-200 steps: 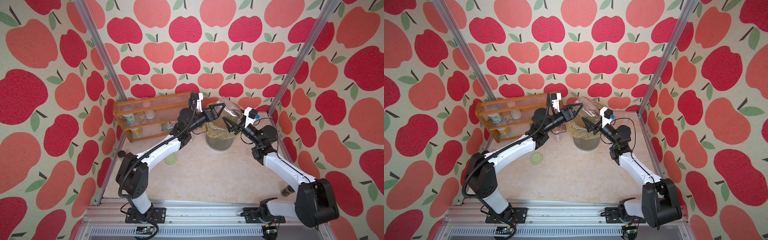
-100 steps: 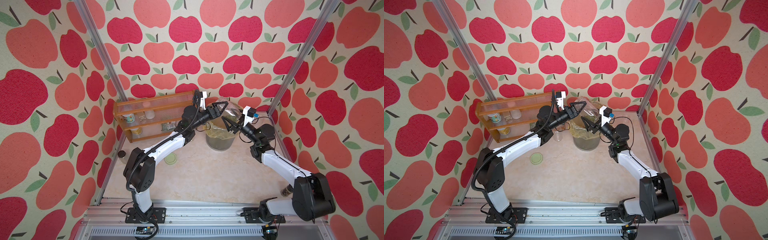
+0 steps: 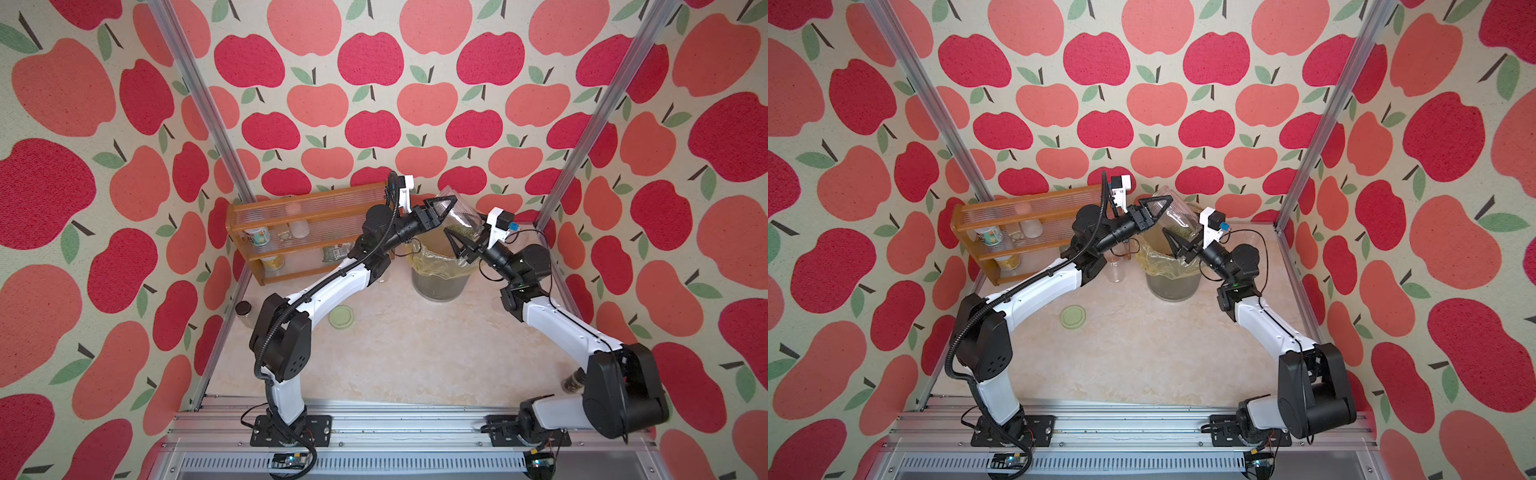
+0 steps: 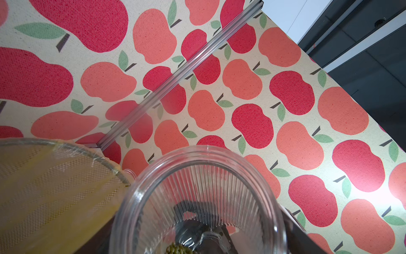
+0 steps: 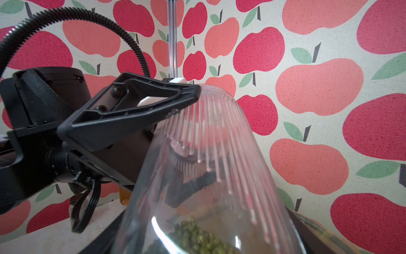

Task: Empty moldy mung beans from jars
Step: Pour the moldy mung beans from the jar into the trash bin.

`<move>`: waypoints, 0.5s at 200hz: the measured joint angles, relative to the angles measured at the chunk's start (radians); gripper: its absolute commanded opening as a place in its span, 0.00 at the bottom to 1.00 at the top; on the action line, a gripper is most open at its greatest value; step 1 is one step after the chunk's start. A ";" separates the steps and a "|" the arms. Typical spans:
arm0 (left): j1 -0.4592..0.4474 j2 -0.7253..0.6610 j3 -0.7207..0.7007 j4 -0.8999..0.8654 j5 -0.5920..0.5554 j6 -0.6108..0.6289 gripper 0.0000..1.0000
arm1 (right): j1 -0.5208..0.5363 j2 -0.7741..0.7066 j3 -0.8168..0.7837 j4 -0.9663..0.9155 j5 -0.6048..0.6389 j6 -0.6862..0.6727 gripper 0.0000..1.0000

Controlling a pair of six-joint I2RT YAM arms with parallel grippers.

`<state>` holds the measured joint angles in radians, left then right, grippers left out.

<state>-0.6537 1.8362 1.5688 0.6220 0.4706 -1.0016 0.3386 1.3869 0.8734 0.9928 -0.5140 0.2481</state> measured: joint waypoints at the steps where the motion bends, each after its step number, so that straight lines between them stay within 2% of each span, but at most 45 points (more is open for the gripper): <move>1: 0.000 0.001 0.001 0.000 0.001 -0.001 0.56 | 0.000 0.000 0.000 0.000 0.000 0.000 0.49; 31: 0.003 0.004 0.015 -0.014 0.016 -0.003 0.52 | -0.001 0.000 0.000 0.002 0.003 -0.001 0.54; 66: 0.004 0.004 0.025 -0.028 0.023 -0.004 0.52 | -0.001 -0.001 0.000 0.005 0.003 0.001 0.55; 100: 0.004 0.005 0.033 -0.025 0.028 -0.040 0.52 | -0.003 0.005 0.005 0.039 0.000 0.014 0.60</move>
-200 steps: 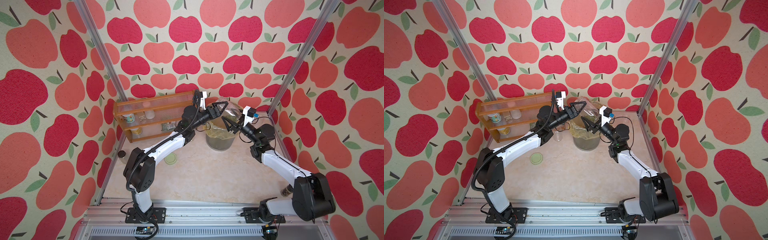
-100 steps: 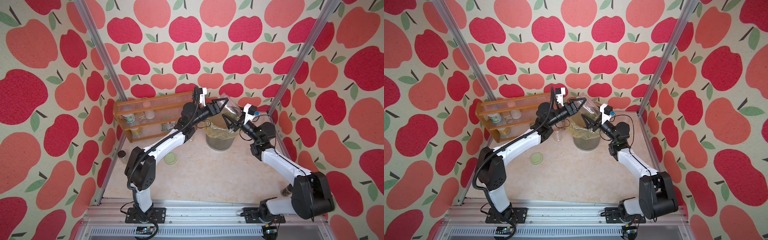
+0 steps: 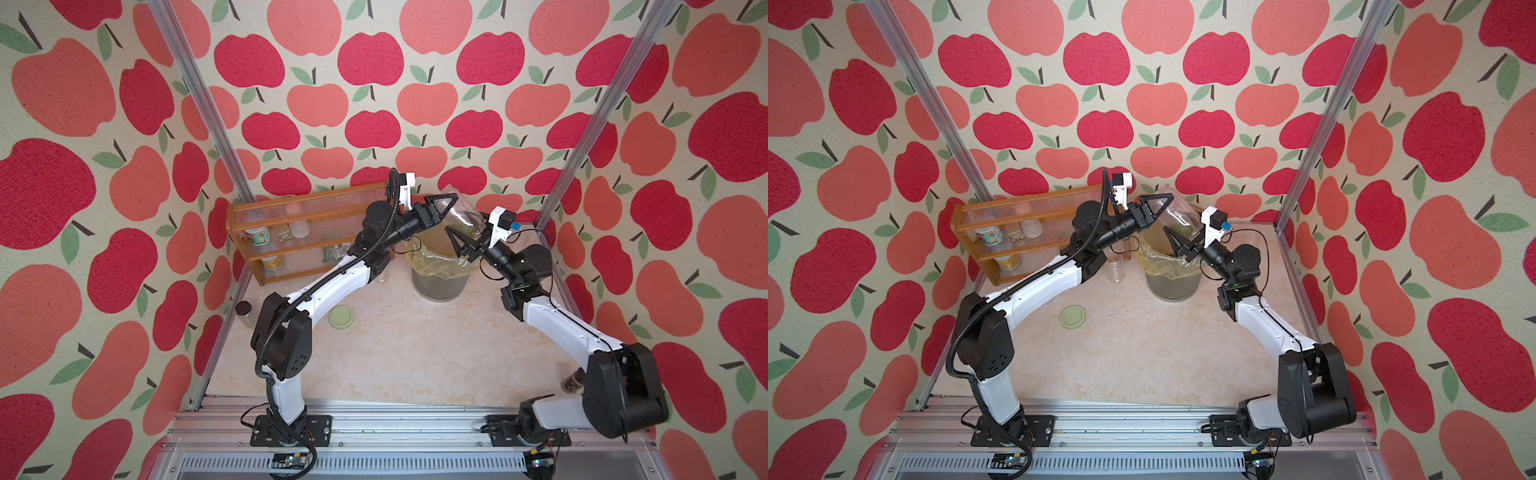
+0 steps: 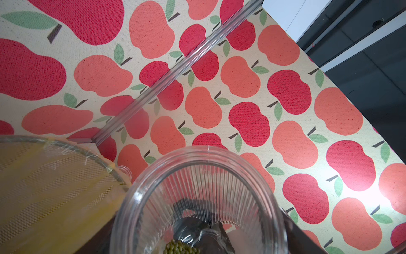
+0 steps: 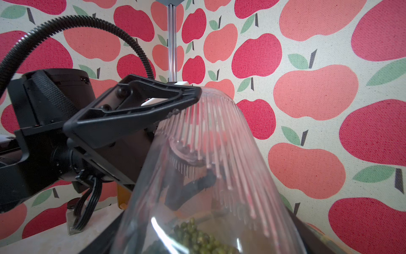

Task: Empty moldy mung beans from jars
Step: Pour the moldy mung beans from the jar into the trash bin.

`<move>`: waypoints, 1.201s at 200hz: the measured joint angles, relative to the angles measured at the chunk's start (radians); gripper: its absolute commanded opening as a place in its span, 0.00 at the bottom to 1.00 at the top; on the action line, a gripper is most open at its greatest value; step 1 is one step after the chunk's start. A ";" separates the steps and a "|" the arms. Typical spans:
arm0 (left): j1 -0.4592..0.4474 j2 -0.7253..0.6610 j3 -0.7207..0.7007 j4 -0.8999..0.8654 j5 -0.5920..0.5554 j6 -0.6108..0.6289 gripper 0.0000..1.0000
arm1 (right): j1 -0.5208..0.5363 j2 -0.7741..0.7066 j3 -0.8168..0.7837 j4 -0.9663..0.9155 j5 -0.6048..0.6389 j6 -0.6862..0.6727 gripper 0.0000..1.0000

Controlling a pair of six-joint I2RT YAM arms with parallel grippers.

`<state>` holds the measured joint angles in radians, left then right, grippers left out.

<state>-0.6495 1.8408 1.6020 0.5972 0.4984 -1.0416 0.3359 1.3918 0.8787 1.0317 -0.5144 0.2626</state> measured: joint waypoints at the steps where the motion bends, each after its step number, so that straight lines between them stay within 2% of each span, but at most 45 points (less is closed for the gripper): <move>1: 0.000 0.000 0.000 0.000 0.000 0.000 0.52 | 0.000 0.000 0.000 0.000 0.000 0.000 0.60; 88: 0.003 0.014 0.004 0.014 0.001 -0.042 0.48 | -0.007 0.017 0.004 0.023 -0.011 0.016 0.75; 113: 0.004 0.014 0.004 0.014 0.003 -0.043 0.48 | -0.009 0.017 0.004 0.023 -0.016 0.017 0.76; 129: 0.005 0.014 0.004 0.014 0.007 -0.044 0.48 | -0.009 0.017 0.004 0.023 -0.017 0.017 0.81; 240: 0.011 0.026 0.004 0.018 0.027 -0.095 0.47 | -0.012 0.048 0.030 0.037 -0.061 0.056 0.91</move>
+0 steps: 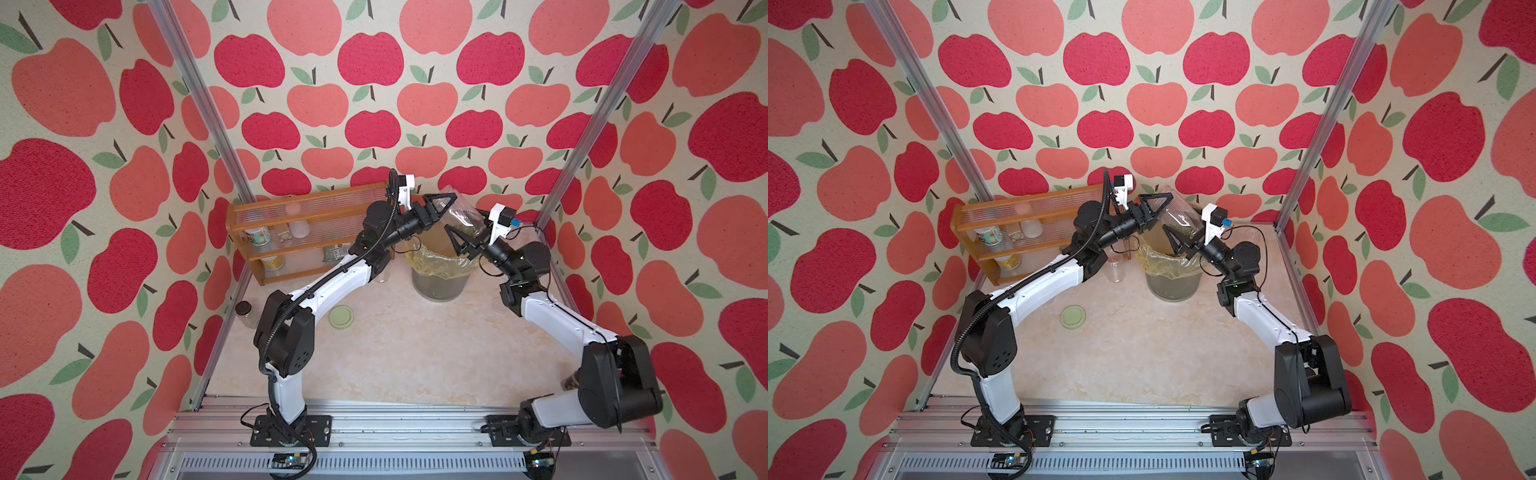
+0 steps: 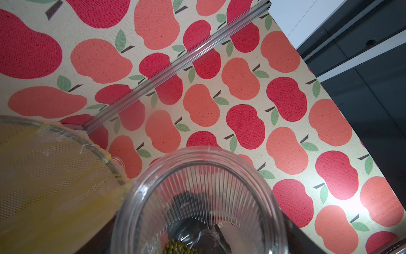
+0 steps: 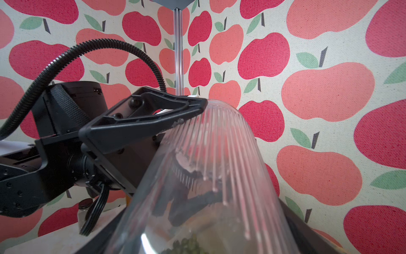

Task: Empty moldy mung beans from jars
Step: Pour the moldy mung beans from the jar into the trash bin.

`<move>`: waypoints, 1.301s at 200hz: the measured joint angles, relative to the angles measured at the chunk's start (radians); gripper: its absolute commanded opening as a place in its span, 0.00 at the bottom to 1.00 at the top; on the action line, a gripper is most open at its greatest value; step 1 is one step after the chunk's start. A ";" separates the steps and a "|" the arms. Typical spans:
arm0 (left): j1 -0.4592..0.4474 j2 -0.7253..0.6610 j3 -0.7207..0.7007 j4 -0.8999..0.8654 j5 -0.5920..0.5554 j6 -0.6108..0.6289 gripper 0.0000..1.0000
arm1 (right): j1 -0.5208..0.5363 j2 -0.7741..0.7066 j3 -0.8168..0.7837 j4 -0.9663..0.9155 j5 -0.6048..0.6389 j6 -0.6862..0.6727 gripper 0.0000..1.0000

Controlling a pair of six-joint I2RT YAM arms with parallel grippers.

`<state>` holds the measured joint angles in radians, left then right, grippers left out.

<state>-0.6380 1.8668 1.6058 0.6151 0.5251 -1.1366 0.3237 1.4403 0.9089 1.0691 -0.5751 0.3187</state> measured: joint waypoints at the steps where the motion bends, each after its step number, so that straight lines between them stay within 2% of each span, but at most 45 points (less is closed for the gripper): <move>1: 0.000 0.000 0.000 0.000 0.000 0.000 0.47 | 0.000 0.000 0.000 0.001 -0.001 0.000 0.91; 37: 0.003 0.001 0.000 0.009 0.007 -0.011 0.47 | 0.000 0.003 0.005 0.012 -0.003 0.005 0.88; 69: 0.004 0.006 0.000 0.016 0.008 -0.024 0.47 | -0.003 0.009 0.008 0.015 0.000 0.009 0.71; 100: 0.008 0.013 0.000 0.016 0.011 -0.031 0.48 | -0.003 0.018 0.009 0.015 0.001 0.012 0.64; 111: 0.010 0.015 0.000 0.016 0.016 -0.037 0.52 | -0.003 0.019 0.009 0.015 0.001 0.014 0.62; 135: 0.014 0.024 0.006 0.017 0.029 -0.048 0.67 | -0.004 0.021 0.009 0.014 0.004 0.016 0.58; 167: 0.016 0.034 0.024 0.000 0.040 -0.047 0.80 | -0.007 0.021 0.009 0.013 0.009 0.020 0.53; 169: 0.016 0.033 0.026 -0.003 0.041 -0.045 0.82 | -0.008 0.021 0.009 0.014 0.009 0.021 0.53; 173: 0.016 0.033 0.029 -0.008 0.041 -0.040 0.97 | -0.008 0.021 0.009 0.014 0.009 0.021 0.53; 176: 0.016 0.033 0.031 -0.012 0.041 -0.039 1.00 | -0.008 0.021 0.009 0.014 0.009 0.023 0.53; 224: 0.011 0.021 0.039 -0.113 0.040 0.047 1.00 | -0.008 0.014 0.009 -0.016 -0.019 0.031 0.51; 260: 0.023 0.006 0.035 -0.159 0.040 0.083 1.00 | -0.008 -0.054 -0.007 -0.153 -0.009 0.000 0.51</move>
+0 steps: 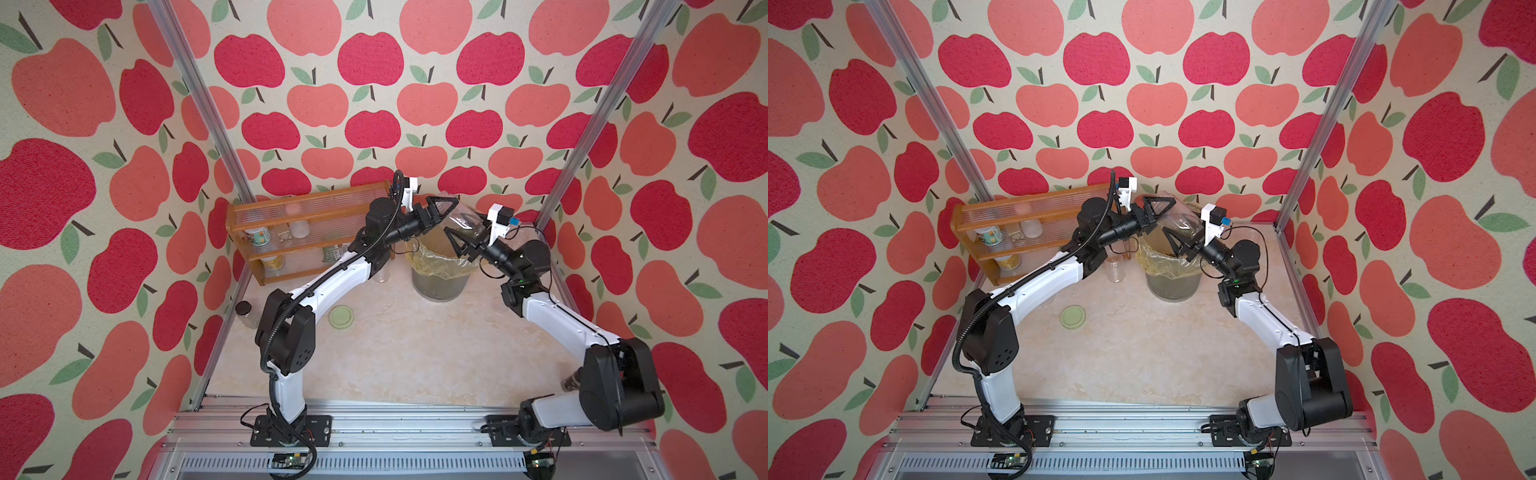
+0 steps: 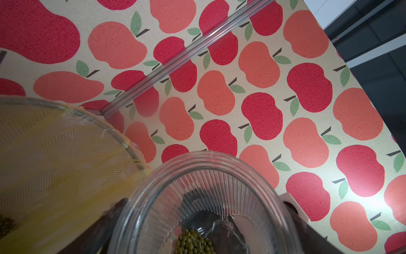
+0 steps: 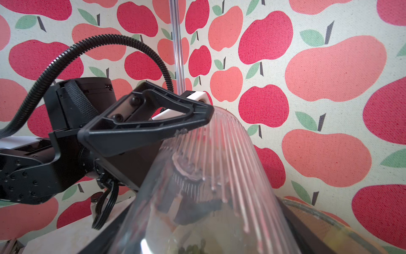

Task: Empty moldy mung beans from jars
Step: Pour the moldy mung beans from the jar into the trash bin.

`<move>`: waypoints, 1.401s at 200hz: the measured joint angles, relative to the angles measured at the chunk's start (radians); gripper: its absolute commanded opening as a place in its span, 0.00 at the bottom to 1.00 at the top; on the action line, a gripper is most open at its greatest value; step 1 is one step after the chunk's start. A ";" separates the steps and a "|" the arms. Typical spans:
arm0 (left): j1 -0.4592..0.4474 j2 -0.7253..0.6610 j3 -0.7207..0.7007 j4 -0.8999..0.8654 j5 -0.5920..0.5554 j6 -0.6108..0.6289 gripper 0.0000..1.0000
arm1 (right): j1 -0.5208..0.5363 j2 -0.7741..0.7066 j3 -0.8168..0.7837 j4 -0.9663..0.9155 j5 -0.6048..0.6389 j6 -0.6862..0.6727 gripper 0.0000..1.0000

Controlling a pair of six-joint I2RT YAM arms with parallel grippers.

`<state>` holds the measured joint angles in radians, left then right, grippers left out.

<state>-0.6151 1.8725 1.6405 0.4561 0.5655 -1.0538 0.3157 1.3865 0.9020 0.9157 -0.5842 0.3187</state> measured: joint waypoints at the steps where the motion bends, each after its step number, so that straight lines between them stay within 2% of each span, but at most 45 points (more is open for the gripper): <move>1: 0.001 -0.001 0.000 -0.002 0.000 0.002 1.00 | 0.000 -0.004 0.000 -0.008 0.001 -0.002 0.51; 31: 0.019 -0.033 -0.004 -0.061 -0.021 0.062 1.00 | 0.000 -0.114 0.000 -0.227 0.027 -0.058 0.50; 51: 0.029 -0.075 -0.004 -0.137 -0.054 0.143 1.00 | 0.000 -0.178 0.032 -0.386 0.038 -0.101 0.50; 88: 0.029 -0.197 -0.005 -0.325 -0.155 0.375 1.00 | 0.001 -0.232 0.171 -0.702 0.083 -0.172 0.47; 104: 0.023 -0.260 -0.005 -0.412 -0.217 0.489 1.00 | 0.001 -0.223 0.277 -0.885 0.123 -0.196 0.47; 121: 0.006 -0.331 -0.022 -0.467 -0.284 0.593 1.00 | 0.001 -0.156 0.451 -1.099 0.168 -0.224 0.47; 147: -0.021 -0.460 -0.125 -0.489 -0.372 0.705 1.00 | 0.001 -0.005 0.713 -1.360 0.234 -0.253 0.47; 168: -0.027 -0.541 -0.213 -0.489 -0.411 0.742 1.00 | 0.001 0.138 0.892 -1.559 0.264 -0.283 0.46; 196: -0.027 -0.626 -0.325 -0.490 -0.454 0.763 1.00 | 0.001 0.293 1.040 -1.770 0.311 -0.318 0.46; 221: -0.027 -0.689 -0.392 -0.489 -0.478 0.772 1.00 | 0.003 0.385 1.143 -1.896 0.330 -0.327 0.46; 246: -0.027 -0.727 -0.410 -0.489 -0.487 0.784 1.00 | 0.019 0.458 1.337 -2.008 0.371 -0.343 0.45; 263: -0.027 -0.746 -0.421 -0.485 -0.492 0.785 1.00 | 0.034 0.457 1.412 -2.048 0.395 -0.360 0.45; 280: -0.026 -0.772 -0.453 -0.474 -0.504 0.785 1.00 | 0.058 0.426 1.407 -2.072 0.419 -0.373 0.43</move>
<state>-0.6407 1.1007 1.1873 -0.0177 0.0620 -0.2691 0.3733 1.8126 2.3093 -1.1564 -0.1654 -0.0540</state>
